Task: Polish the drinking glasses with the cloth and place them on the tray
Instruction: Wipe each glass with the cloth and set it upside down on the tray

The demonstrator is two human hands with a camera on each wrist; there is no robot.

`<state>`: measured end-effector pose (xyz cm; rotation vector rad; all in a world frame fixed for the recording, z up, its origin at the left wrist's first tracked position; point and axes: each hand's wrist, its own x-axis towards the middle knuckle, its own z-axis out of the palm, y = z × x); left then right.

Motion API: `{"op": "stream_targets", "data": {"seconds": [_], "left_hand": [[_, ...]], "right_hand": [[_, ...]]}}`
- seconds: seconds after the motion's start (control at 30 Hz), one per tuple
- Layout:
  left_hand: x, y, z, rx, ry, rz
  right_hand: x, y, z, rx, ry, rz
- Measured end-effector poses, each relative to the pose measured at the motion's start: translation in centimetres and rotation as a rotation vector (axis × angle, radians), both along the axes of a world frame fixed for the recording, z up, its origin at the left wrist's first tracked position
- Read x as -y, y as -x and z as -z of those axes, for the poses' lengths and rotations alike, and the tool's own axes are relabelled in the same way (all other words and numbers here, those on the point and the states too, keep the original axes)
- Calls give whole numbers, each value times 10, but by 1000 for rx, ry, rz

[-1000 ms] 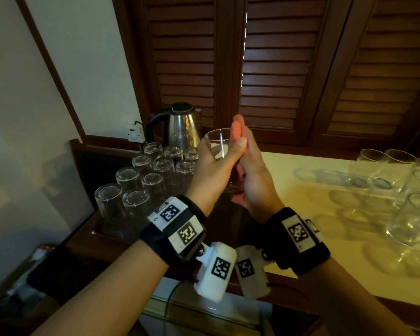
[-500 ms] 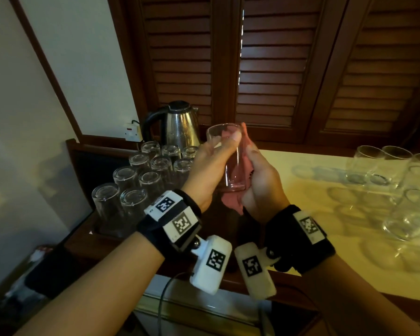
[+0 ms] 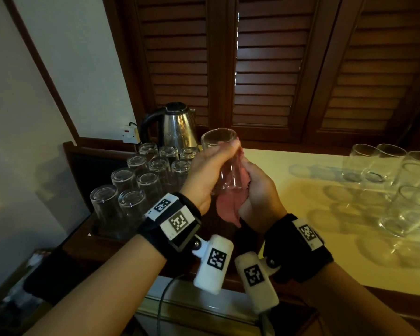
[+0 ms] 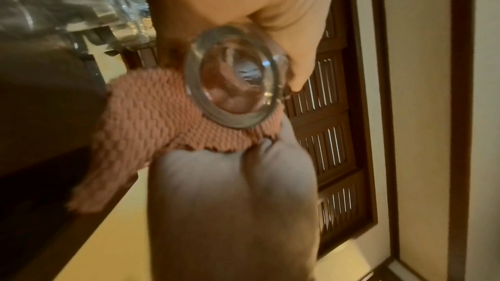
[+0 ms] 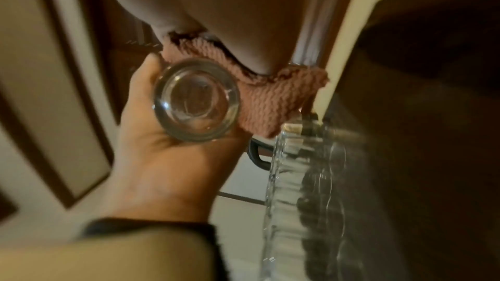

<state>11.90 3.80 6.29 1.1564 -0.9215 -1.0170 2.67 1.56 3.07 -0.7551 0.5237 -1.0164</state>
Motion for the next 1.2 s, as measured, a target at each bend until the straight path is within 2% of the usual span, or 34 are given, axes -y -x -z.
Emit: {"op": "stream_targets", "data": {"seconds": [0.03, 0.07, 0.17, 0.23, 0.27, 0.33, 0.4, 0.47, 0.57, 0.67, 0.8, 0.9, 1.1, 1.2], "left_hand": [[2, -2, 0, -31, 1, 18], [3, -3, -1, -63, 4, 36], [4, -8, 0, -135, 9, 36], [3, -12, 3, -117, 24, -12], [2, -14, 5, -103, 45, -29], [-1, -15, 7, -61, 112, -34], [-6, -10, 6, -14, 172, 2], [-8, -5, 8, 24, 226, 20], [-2, -3, 15, 107, 274, 24], [4, -9, 19, 195, 293, -50], [7, -12, 20, 152, 290, -76], [6, -1, 23, 200, 289, 0], [12, -13, 19, 226, 305, -75], [10, -12, 25, 277, 276, -37]], "right_hand": [[-1, 2, 0, 17, -62, -7], [-1, 8, 2, -30, -41, 4], [-2, 27, 5, -335, 295, 132], [-1, 33, 5, -440, 350, 146], [-1, 36, 3, -400, 352, 161], [-2, 39, -9, -210, 328, 84], [0, 35, -14, 46, 120, -10], [6, 29, -15, 135, -43, -17], [14, 27, -11, 92, -46, 13], [14, 32, -6, 51, -55, 32], [12, 37, -6, 45, -31, 56], [15, 34, -7, -29, -59, 106], [8, 37, -2, -50, -33, 144], [8, 37, 1, -93, -14, 171]]}}
